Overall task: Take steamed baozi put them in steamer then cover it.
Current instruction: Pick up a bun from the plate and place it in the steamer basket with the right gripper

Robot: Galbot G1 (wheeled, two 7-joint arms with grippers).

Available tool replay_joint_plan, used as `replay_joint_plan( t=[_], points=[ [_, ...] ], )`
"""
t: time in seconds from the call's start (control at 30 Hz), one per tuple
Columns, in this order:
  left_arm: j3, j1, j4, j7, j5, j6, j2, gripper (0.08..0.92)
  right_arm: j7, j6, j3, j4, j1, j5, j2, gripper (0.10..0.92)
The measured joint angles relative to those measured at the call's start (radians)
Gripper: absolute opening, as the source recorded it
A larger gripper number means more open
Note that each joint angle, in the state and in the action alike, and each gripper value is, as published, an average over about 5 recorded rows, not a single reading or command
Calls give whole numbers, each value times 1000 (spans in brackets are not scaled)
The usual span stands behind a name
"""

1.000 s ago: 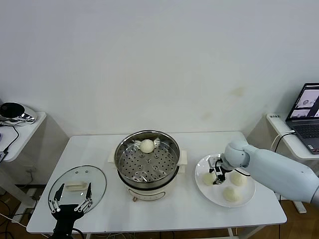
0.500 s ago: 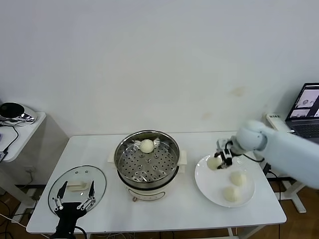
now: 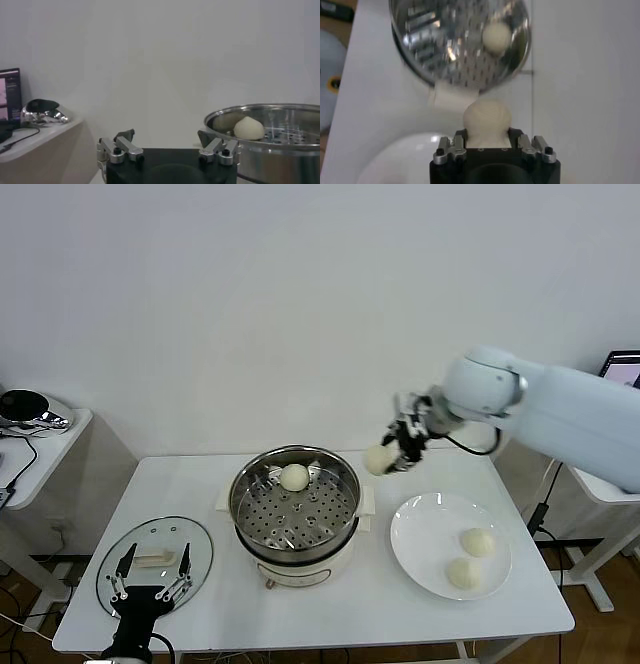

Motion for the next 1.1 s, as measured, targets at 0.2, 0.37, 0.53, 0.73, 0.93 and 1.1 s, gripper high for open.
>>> replay_joint_plan(
  t=[0.2,0.37,0.53,0.73,0.93,1.1],
  points=[
    [-10,1,-7,0,-2,2,-3,823,58,-39,-7,-92,-32,63,171,535],
    [-15,0,-4,0,-4,2,-6,823,85,-58,-13,-185,-79,76,297,535],
    [-16,5,-5,0,-5,0,-13,823,103,-72,-26,-263,-128,72,394,535],
    [-16,10,-10,-1,-4,-2,-18,823,123,-81,-35,-332,-176,64,468,535],
    [-14,7,-6,-1,-4,-5,-20,823,136,-86,-36,-384,-215,54,519,535],
    [-13,7,-5,-2,-3,-6,-21,823,141,-89,-37,-419,-236,47,550,550]
  ],
)
